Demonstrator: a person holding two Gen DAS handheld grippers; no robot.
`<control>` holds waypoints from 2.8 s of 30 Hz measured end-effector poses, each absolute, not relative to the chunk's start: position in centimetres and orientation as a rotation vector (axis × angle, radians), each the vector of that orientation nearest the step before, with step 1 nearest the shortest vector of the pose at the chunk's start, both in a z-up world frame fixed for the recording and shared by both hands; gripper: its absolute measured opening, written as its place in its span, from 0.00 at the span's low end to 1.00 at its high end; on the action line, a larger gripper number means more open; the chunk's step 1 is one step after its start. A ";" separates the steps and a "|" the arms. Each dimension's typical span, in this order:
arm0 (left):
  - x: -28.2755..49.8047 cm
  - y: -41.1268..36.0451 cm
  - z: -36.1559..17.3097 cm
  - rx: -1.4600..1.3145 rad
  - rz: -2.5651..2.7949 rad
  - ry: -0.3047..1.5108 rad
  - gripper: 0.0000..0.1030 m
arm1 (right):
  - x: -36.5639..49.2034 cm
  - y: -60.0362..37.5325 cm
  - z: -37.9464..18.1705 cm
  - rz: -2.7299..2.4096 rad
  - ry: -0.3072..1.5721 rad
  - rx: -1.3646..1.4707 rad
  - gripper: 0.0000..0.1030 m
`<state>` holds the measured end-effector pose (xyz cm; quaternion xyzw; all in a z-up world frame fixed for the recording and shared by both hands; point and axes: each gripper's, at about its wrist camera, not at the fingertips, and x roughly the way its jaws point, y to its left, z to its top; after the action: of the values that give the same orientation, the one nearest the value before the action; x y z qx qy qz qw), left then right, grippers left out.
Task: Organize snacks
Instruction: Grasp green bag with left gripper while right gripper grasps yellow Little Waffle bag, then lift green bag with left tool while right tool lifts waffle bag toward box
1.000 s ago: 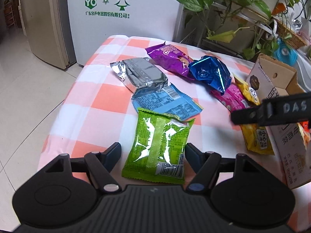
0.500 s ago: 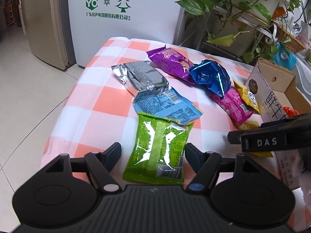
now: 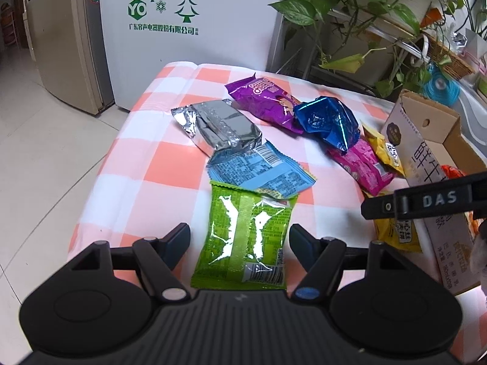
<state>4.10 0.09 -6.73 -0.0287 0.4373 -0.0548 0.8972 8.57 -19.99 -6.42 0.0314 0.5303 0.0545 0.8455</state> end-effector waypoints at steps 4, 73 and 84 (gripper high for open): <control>3.9 -0.1 -6.5 -0.018 -0.109 0.884 0.68 | 8.7 -18.8 -7.1 0.060 1.129 0.028 0.78; 1.8 -0.4 -3.6 -0.139 -0.122 0.829 0.48 | 5.0 -20.1 -3.0 0.263 0.943 -0.040 0.52; 0.9 -0.8 -3.3 -0.166 -0.082 0.845 0.48 | 4.5 -20.7 -3.1 0.296 0.930 -0.046 0.52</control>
<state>0.90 -0.84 -3.34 -0.0803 0.4093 -0.0397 0.9080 4.47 -20.69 -3.08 -0.0223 0.4468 0.1424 0.8829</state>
